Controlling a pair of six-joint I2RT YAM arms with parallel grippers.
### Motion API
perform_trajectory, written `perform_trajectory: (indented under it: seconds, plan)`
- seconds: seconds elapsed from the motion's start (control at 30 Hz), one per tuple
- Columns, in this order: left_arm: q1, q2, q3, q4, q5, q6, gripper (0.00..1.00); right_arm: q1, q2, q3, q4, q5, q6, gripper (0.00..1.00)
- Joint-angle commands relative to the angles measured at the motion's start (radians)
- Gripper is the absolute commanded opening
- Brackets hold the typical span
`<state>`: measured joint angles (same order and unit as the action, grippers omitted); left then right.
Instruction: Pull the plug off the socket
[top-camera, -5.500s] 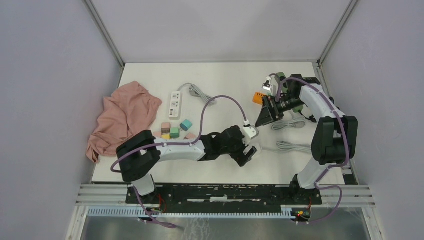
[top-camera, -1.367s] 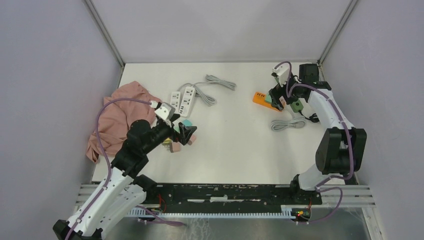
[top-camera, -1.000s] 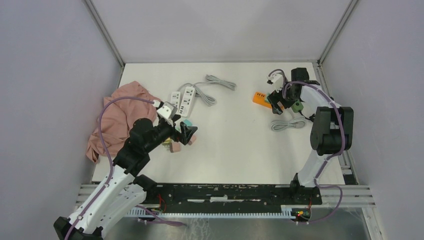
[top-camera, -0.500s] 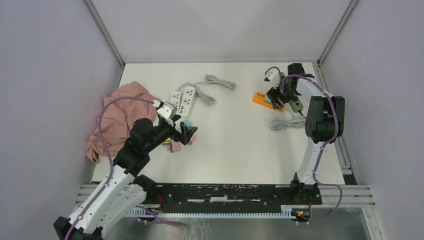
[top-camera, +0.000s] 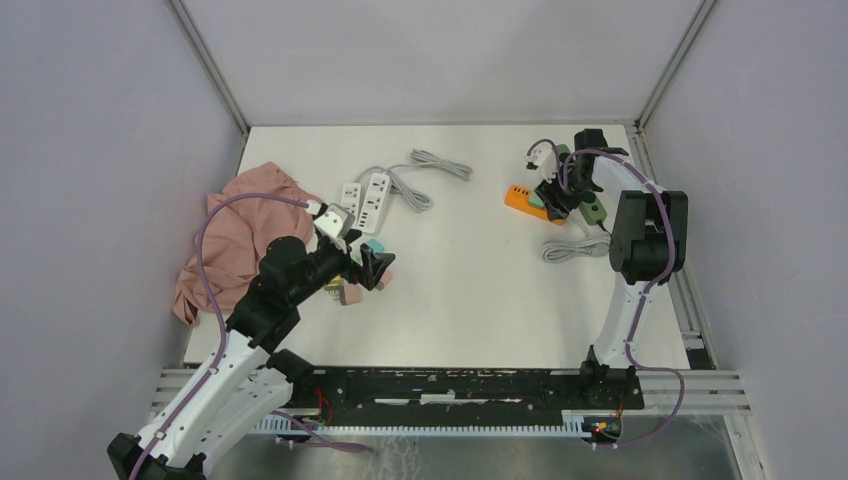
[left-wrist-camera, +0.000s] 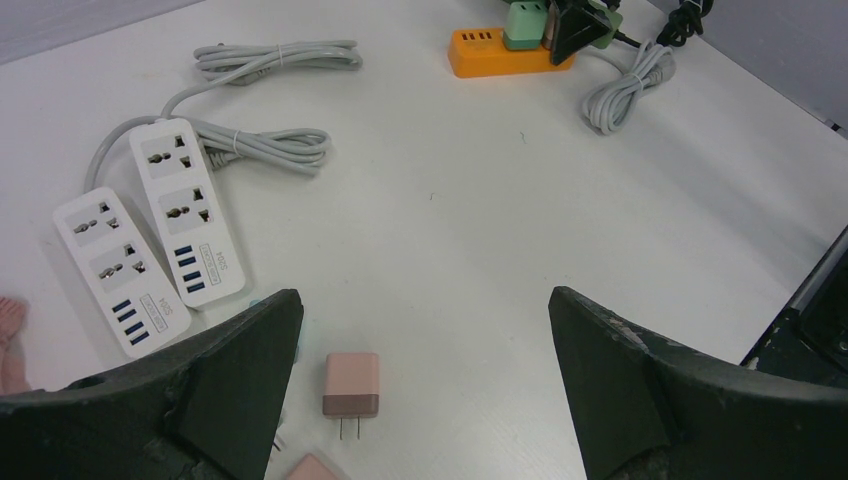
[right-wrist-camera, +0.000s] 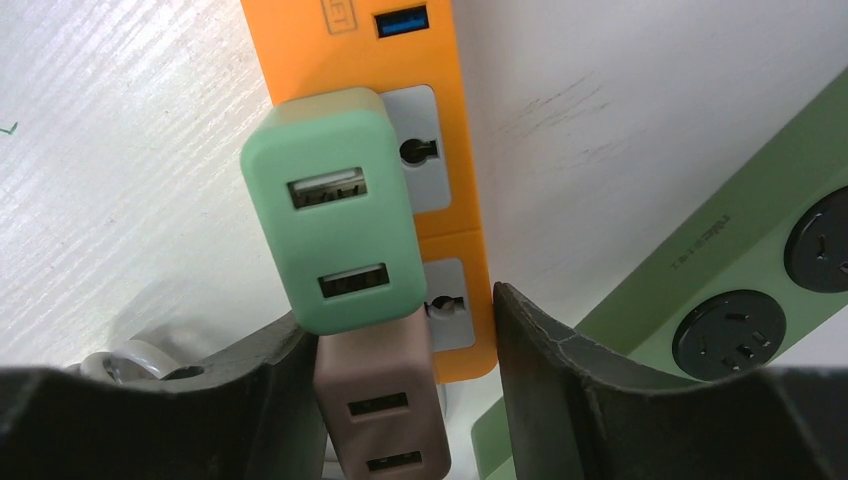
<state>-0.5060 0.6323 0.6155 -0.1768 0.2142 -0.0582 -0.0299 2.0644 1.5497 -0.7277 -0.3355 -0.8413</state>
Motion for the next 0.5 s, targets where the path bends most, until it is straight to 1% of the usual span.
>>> perform_trajectory:
  seconds: [0.0, 0.13, 0.23, 0.37, 0.47]
  plan:
    - [0.002, -0.011, 0.003, 0.046, 0.011, 0.047, 0.99, 0.000, 0.004, 0.033, -0.050, -0.037, -0.024, 0.31]
    - [0.003, -0.013, 0.001, 0.045, 0.007, 0.047, 0.99, 0.001, -0.029, 0.024, -0.055, -0.075, -0.027, 0.16]
    - [0.003, -0.010, 0.001, 0.045, 0.005, 0.047, 0.99, 0.002, -0.056, 0.009, -0.055, -0.118, -0.024, 0.08]
    - [0.002, -0.009, 0.000, 0.046, 0.005, 0.047, 0.99, 0.012, -0.092, -0.021, -0.056, -0.164, -0.037, 0.03]
    - [0.002, -0.008, 0.000, 0.045, 0.005, 0.047, 0.99, 0.028, -0.125, -0.042, -0.057, -0.195, -0.047, 0.02]
